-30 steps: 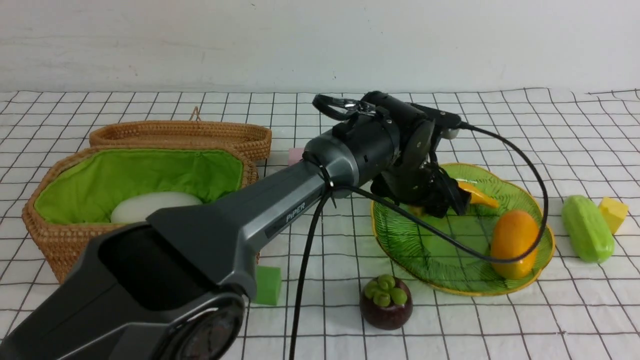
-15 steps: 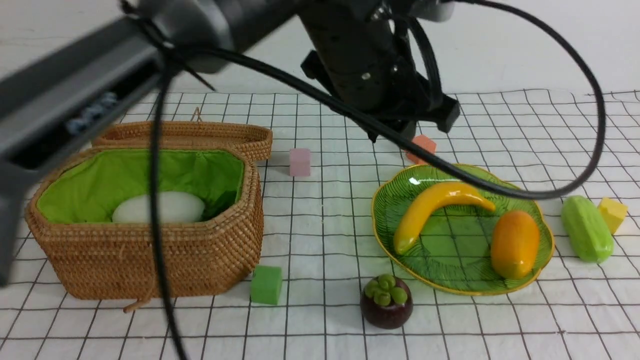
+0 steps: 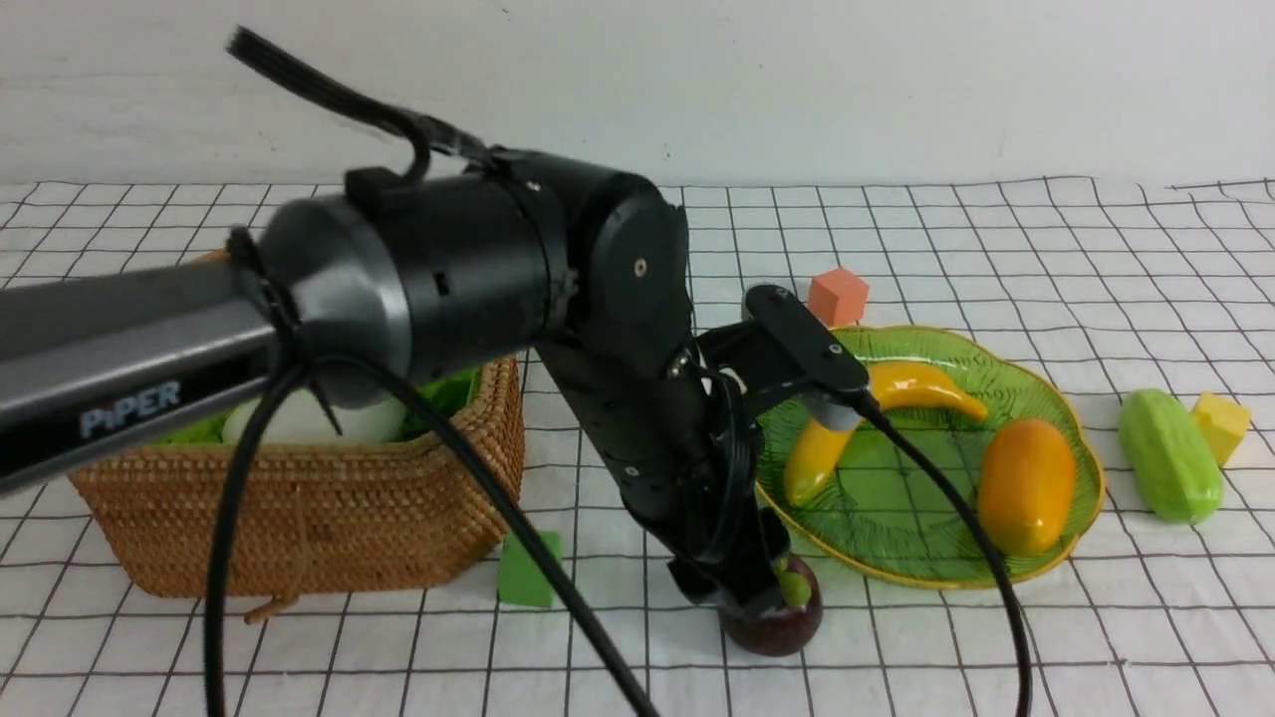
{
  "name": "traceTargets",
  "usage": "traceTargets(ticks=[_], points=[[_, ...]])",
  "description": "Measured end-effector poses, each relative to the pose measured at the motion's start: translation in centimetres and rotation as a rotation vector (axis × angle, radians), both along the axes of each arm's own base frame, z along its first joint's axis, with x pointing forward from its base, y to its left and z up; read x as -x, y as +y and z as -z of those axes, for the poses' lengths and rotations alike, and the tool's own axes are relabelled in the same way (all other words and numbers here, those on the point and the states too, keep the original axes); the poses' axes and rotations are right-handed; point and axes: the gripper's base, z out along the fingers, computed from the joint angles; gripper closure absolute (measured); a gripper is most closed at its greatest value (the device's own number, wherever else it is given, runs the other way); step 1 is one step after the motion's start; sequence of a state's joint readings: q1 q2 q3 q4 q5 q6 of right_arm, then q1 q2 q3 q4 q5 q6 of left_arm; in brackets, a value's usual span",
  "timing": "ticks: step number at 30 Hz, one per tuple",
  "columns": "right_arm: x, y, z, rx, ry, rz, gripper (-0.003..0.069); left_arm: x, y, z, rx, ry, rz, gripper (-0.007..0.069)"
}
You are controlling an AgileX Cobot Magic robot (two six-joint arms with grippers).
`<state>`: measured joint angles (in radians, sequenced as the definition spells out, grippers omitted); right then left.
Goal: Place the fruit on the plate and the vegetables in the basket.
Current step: Grab a mangosteen with your left arm and put it on the plate on the right
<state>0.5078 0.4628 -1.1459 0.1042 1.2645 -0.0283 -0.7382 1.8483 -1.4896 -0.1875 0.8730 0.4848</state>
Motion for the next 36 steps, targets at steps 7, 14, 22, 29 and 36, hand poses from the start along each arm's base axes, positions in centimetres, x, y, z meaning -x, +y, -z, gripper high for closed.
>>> traceTargets(ticks=[7, 14, 22, 29, 36], points=[[0.0, 0.0, 0.0, -0.004, 0.002, -0.004, 0.0421, -1.3, -1.5, 3.0, 0.048, -0.006, -0.001, -0.0039], [0.2, 0.3, 0.0, -0.022, 0.012, -0.025, 0.0421, -2.5, -2.5, 7.0, 0.024, -0.005, 0.011, 0.0034], [0.4, 0.5, -0.1, -0.048, 0.027, -0.053, 0.0421, -2.4, -1.6, 7.0, -0.063, 0.031, -0.084, 0.0084], [-0.4, -0.5, 0.0, -0.019, 0.018, 0.095, 0.0421, -0.5, -1.0, 0.9, 0.037, -0.029, -0.156, 0.0084], [-2.6, -1.5, 0.0, -0.011, 0.051, 0.35, 0.0421, -1.8, -5.8, -1.8, 0.389, -0.164, -0.192, 0.0084]])
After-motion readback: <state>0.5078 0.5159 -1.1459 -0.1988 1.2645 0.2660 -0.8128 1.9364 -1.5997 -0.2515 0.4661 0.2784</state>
